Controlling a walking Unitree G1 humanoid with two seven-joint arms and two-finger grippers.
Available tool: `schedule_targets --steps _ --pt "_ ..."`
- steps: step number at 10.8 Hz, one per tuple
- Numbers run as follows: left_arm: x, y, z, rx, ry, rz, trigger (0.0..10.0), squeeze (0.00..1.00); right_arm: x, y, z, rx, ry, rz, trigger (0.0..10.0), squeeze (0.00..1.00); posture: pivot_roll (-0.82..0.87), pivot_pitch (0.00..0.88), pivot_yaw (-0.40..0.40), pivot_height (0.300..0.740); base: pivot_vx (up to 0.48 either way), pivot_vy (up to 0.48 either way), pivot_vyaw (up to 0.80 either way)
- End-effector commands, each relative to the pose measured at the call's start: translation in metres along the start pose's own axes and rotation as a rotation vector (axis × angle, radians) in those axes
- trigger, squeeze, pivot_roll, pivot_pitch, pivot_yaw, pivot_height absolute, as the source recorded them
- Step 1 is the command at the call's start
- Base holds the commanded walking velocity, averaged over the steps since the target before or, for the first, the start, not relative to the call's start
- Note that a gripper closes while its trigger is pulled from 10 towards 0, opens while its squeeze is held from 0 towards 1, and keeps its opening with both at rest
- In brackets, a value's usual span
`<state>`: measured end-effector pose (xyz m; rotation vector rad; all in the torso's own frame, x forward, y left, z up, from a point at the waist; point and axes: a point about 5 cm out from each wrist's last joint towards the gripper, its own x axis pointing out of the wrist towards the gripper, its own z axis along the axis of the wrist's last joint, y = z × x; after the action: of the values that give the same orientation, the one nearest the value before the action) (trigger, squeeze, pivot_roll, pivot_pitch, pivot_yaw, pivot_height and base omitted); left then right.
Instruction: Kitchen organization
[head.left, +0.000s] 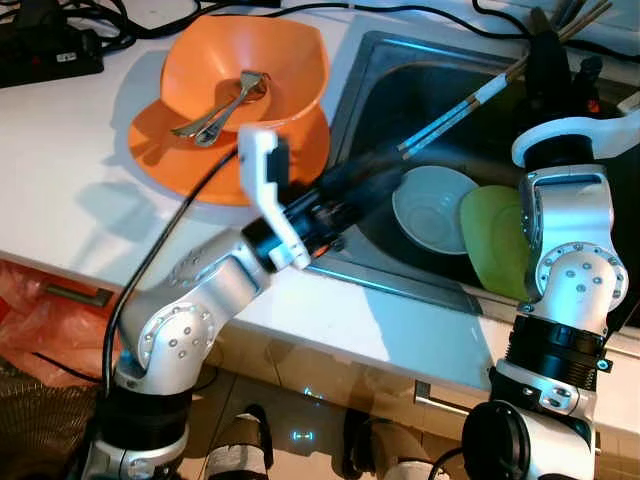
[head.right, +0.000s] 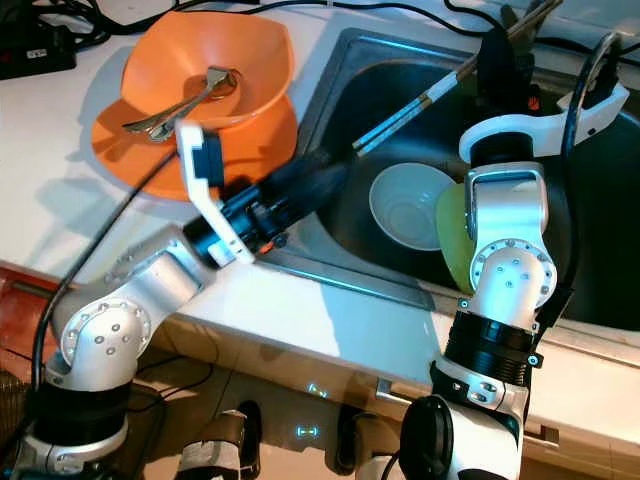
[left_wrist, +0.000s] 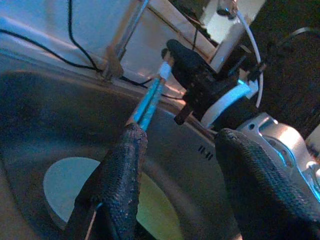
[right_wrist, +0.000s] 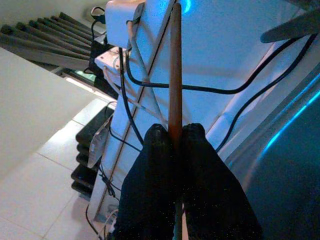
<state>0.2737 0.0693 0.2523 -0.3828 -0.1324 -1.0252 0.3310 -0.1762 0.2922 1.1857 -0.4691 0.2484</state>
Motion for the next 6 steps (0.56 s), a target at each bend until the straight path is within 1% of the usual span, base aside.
schedule_targets --steps 1,3,4,5,6 --pt "0.002 -0.006 0.001 0.068 0.019 -0.015 10.0 0.0 0.0 -0.003 0.001 -0.054 -0.01 -0.011 10.0 0.0 0.12 0.255 -0.024 0.74 0.0 0.0 0.0" --pt "0.009 -0.006 0.005 0.195 0.028 0.027 10.0 0.0 -0.002 -0.009 -0.002 -0.127 0.004 -0.023 10.0 0.0 0.12 0.254 -0.025 0.74 0.0 0.0 0.0" --pt "0.013 0.0 0.008 0.313 0.03 0.107 10.0 0.0 -0.003 -0.011 -0.004 -0.181 0.015 -0.032 10.0 0.0 0.12 0.254 -0.024 0.74 0.0 0.0 0.0" --pt "0.015 0.01 0.017 0.417 -0.029 0.214 10.0 0.0 -0.004 -0.013 -0.006 -0.266 0.023 -0.026 10.0 0.0 0.12 0.256 -0.025 0.74 0.0 0.0 0.0" --pt "0.015 0.013 0.019 0.447 -0.04 0.247 10.0 0.0 -0.005 -0.013 -0.007 -0.297 0.024 -0.024 10.0 0.0 0.12 0.256 -0.025 0.74 0.0 0.0 0.0"
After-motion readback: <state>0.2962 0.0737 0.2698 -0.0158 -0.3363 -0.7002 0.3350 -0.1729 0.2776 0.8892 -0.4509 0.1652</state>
